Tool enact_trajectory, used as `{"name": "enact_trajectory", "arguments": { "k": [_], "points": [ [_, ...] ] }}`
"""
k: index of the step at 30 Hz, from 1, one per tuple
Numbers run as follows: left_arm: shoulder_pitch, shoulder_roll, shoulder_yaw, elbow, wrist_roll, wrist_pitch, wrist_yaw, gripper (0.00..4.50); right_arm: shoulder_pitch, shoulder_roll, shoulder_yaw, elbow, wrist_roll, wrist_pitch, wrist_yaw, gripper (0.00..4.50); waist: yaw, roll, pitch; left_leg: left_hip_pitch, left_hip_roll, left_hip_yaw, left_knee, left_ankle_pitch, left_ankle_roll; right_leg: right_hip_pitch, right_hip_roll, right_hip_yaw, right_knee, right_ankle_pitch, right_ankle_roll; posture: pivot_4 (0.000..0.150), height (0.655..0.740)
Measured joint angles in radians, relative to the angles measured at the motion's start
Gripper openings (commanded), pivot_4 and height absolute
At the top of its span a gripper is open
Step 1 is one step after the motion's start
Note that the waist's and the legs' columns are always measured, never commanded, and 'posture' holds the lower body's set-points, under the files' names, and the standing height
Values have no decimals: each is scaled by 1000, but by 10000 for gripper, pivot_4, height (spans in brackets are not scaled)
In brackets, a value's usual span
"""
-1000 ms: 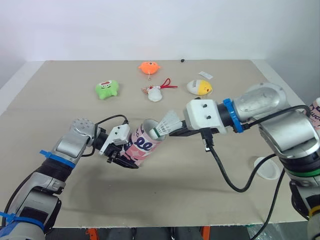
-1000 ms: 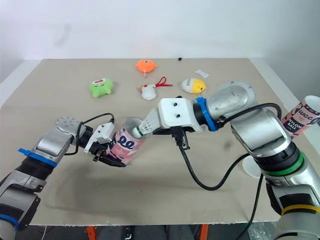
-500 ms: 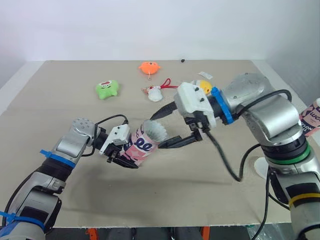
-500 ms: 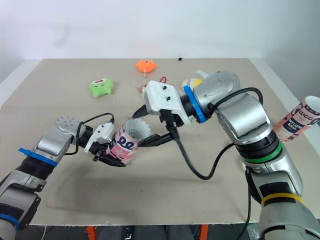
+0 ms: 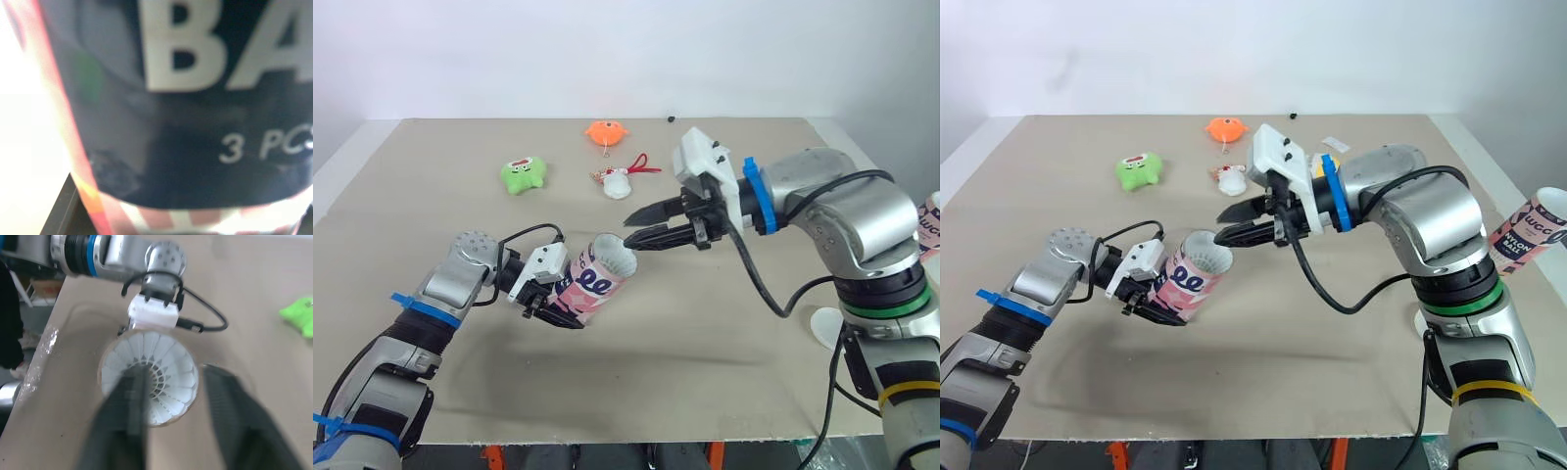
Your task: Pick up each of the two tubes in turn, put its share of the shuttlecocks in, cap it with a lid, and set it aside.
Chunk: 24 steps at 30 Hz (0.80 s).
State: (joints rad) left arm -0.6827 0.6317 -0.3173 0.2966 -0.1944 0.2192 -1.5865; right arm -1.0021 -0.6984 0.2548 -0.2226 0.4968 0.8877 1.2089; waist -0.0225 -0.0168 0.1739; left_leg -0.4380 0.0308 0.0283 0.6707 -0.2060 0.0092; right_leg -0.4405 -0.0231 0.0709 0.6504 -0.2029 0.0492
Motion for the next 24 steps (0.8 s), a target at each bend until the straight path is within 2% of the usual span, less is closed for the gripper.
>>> {"name": "enact_trajectory", "arguments": {
  "k": [1,5,13,18,24],
  "points": [
    [0,0,0,0,0,0,0,25483,0,-3,29,2,-12,-11,14,1156,0,0,0,0,0,0,0,0,0,0,0,0,0,0,0,1500,7400],
    [0,1,1,0,0,0,2,25483,-13,10,100,41,-45,-34,46,1156,-1,0,0,0,0,0,0,0,0,0,0,0,0,-1,2,1500,7400],
    [-1,-4,1,8,1,-4,6,25483,-148,80,284,172,-138,-79,172,1156,0,0,0,1,0,0,0,0,0,0,0,-1,0,0,1,1500,7400],
    [-3,-10,1,13,2,-18,4,25483,-239,171,394,283,-211,-99,254,1156,0,0,0,1,0,0,1,0,0,0,0,-1,0,0,1,1500,7400],
    [-3,-16,8,33,7,-22,3,25483,-290,280,441,452,-285,-111,279,1156,0,0,-1,2,0,-1,1,1,0,1,0,-1,1,0,1,1500,7400]
  ]
}}
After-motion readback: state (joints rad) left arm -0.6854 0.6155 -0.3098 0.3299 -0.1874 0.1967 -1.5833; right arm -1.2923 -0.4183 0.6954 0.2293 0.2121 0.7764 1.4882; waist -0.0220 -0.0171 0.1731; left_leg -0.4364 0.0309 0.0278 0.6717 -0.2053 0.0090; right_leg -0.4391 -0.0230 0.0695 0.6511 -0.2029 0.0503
